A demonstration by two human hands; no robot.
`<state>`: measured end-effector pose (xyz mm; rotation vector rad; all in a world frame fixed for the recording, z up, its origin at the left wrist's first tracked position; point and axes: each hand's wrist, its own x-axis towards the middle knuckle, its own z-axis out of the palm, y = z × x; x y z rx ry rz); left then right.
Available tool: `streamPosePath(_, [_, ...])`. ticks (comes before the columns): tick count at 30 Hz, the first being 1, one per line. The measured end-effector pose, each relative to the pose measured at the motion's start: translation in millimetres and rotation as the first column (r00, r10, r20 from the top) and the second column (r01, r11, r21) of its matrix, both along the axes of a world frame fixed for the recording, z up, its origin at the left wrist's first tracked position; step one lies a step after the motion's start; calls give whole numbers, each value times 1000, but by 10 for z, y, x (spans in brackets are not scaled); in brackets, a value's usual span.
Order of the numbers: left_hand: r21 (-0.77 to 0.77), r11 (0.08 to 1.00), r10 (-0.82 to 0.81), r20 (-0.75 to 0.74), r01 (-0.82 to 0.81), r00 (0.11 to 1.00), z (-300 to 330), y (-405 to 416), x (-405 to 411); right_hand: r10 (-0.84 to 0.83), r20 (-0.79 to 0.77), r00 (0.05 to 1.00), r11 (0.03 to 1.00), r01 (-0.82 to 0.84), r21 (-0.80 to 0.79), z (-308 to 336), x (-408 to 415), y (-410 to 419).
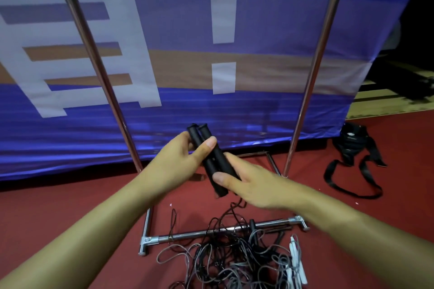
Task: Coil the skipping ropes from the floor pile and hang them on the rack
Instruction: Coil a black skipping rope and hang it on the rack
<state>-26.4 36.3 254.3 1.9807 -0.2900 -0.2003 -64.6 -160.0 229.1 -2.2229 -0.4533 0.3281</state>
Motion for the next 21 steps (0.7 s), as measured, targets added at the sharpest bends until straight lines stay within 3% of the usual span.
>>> streamPosePath(2, [313,949,-26,190,-36,981,23,123,29,94,-63,994,990,-100,-101,55,24,-156])
streamPosePath(5, [468,870,-333,331,153,883,86,197,-35,211,-143,967,923,-245,-298,102,4,-293])
streamPosePath(6, [576,785,-461,296,229,837,110,180,-81,248,-170,954,892,-293,-343,123,-17,-299])
streamPosePath(8, [796,528,-637,140,297,758,109,96,-145,303,-198,932,854,-358,-376,168,-45,-263])
streamPosePath(10, [870,339,-670,-43,357,741,91,-9,-185,334,-217,917,834,-395,-385,206,-52,-246])
streamPosePath(13, [801,335,-647,-187,496,739,62,-67,-166,324,-227,919,843,-389,-371,245,-61,-294])
streamPosePath(21, [433,515,-644,-373,740,667,-38,34,-132,263,-239,935,929,-312,-198,195,-60,-422])
